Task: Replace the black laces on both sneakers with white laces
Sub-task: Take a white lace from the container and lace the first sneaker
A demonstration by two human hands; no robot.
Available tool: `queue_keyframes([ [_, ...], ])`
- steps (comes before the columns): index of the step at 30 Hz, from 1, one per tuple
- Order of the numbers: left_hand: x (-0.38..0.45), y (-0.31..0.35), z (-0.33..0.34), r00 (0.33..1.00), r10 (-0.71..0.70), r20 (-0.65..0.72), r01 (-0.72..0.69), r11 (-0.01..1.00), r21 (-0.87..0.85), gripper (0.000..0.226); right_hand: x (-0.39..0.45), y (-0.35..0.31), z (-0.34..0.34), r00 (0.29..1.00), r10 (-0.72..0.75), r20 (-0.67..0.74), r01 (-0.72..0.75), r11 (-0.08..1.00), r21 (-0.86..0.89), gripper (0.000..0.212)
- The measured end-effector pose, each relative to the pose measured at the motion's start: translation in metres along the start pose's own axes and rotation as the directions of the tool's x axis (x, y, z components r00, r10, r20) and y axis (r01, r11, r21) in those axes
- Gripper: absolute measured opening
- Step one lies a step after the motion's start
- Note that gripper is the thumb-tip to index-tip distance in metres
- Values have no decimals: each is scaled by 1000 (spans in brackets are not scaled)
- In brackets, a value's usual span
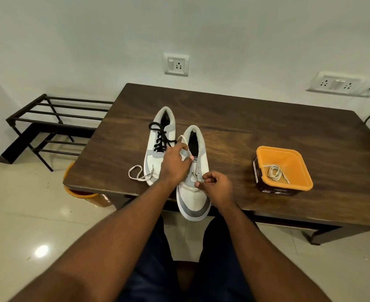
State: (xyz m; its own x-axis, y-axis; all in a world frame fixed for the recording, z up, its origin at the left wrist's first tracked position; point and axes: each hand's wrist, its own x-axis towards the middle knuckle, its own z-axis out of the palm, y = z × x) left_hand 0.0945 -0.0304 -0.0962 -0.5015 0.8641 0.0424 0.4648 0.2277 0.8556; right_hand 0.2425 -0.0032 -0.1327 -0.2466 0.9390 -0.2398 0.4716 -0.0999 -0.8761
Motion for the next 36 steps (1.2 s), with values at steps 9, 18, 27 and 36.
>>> queue_keyframes([
  [9,5,30,7,974,8,228,-207,449,869,33,0,-28,2,998,8,-62,-21,977,-213,33],
  [18,6,31,26,969,-215,117,77,722,688,21,-10,-33,2,992,12,-129,-50,953,-298,21],
  [27,81,107,-33,979,91,-182,-99,994,-35,33,-12,-26,2,991,-14,-131,-23,961,-276,21],
  [36,140,85,-17,919,-4,394,-180,885,429,53,-9,-27,1,992,13,-128,-46,965,-259,21],
])
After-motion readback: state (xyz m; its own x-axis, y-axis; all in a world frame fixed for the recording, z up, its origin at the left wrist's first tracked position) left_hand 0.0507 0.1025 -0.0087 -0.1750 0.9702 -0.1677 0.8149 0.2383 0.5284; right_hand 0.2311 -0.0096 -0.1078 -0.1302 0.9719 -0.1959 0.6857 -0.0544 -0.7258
